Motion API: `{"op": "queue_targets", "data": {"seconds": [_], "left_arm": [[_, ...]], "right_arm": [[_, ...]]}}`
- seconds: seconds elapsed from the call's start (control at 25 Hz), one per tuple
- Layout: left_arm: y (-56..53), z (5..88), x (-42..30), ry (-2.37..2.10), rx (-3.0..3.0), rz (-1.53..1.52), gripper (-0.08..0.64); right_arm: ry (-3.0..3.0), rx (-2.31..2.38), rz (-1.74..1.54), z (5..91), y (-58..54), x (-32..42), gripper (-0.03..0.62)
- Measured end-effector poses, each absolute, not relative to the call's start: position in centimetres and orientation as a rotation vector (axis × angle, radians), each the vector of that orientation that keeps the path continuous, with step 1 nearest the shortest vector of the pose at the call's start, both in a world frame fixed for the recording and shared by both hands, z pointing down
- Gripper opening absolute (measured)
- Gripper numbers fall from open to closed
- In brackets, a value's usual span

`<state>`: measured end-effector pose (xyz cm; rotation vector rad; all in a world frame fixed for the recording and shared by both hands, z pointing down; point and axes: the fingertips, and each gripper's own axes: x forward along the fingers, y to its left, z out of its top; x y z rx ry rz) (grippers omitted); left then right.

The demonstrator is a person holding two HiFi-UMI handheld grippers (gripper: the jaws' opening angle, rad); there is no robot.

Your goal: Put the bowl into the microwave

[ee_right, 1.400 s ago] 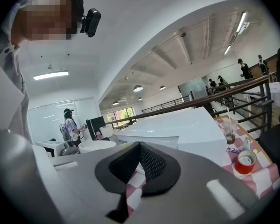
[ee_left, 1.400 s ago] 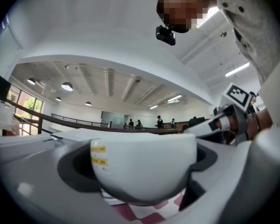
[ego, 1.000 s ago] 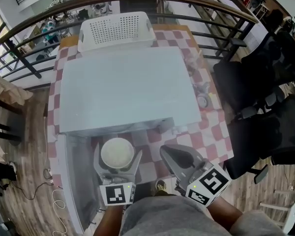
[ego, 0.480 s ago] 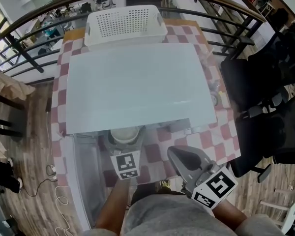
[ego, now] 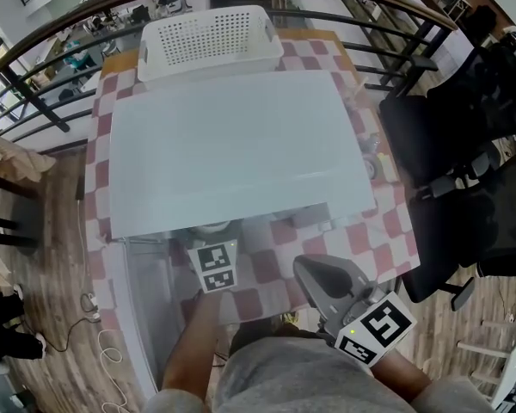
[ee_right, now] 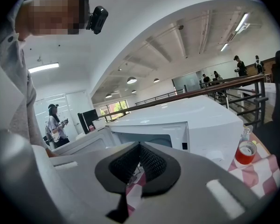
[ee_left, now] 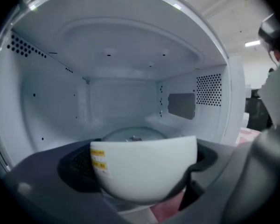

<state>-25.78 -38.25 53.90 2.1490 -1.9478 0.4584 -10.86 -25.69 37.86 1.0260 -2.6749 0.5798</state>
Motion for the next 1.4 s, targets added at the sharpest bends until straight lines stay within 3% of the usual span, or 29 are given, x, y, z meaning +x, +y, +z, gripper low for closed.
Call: {"op": "queue_targets", "data": {"seconds": [0.6,1.4], "left_arm": [[-36.3,55.2,-25.7,-1.847,2.102,0.685,0.533],[-39.3,56.0,-25.6,-1.874,2.072,0.736,0.526]], "right_arm": [[-2.712,1.029,0.569,37.0,-24.9,-10.6,0.0],[-2.699,1.108,0.601,37.1,-24.3,-9.0,0.0]]}}
